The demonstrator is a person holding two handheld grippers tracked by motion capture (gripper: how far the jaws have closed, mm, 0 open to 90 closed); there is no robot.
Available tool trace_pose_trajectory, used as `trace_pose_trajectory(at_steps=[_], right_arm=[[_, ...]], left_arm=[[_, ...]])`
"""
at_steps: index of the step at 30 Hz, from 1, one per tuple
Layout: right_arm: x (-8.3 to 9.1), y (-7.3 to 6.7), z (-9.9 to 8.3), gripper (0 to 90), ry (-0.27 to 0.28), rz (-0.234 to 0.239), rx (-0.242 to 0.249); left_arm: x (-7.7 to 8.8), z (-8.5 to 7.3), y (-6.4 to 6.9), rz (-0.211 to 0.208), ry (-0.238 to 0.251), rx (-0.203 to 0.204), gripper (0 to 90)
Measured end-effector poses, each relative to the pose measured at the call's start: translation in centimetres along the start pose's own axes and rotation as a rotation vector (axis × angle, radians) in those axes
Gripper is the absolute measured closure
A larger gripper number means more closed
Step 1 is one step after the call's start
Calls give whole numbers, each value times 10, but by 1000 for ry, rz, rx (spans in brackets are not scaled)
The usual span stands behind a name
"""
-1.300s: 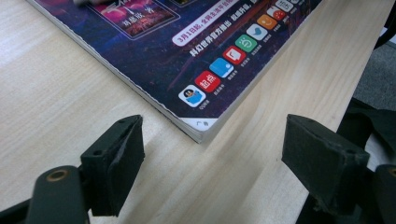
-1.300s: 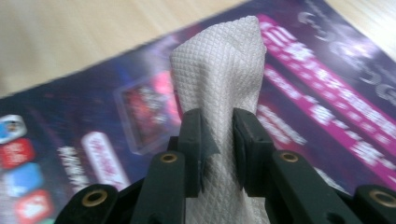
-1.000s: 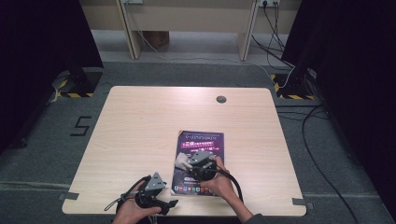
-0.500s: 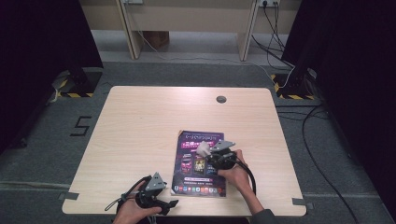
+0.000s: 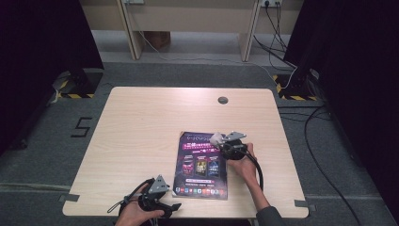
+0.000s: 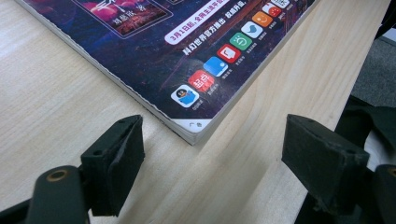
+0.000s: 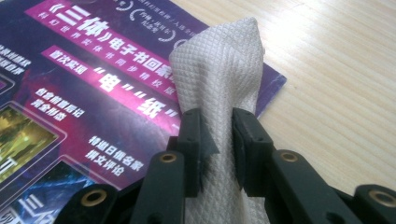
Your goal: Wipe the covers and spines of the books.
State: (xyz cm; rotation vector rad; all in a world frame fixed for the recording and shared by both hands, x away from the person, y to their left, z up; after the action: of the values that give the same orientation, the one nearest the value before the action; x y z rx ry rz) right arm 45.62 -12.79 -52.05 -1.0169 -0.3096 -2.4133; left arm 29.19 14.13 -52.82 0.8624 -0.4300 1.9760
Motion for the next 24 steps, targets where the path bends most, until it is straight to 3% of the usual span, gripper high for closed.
trace_pose_trajectory(at_steps=[7, 12, 19, 24], right_arm=[[0, -3, 0, 748, -1, -13, 17], [2, -11, -2, 748, -6, 15, 33], [2, -35, -1, 748, -12, 69, 77], [1, -60, 0, 744, -16, 126, 124]], left_arm=[[-1, 1, 2, -9, 2, -9, 202], [0, 1, 1, -7, 4, -6, 203], [2, 1, 0, -5, 2, -4, 203], [7, 0, -2, 7, 15, 9, 202]])
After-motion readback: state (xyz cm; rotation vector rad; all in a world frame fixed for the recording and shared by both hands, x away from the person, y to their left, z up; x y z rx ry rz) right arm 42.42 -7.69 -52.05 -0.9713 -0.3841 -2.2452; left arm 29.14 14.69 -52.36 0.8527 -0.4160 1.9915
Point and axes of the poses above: each handheld gripper's, and its own axes: x roughly backward along the jaws, z roughly out of its top, y roughly to its right, the point moved 3 cm from there along -x, roughly forward along the jaws, and after that the axes turned 7 degrees about -x, right-handed, at the moved point
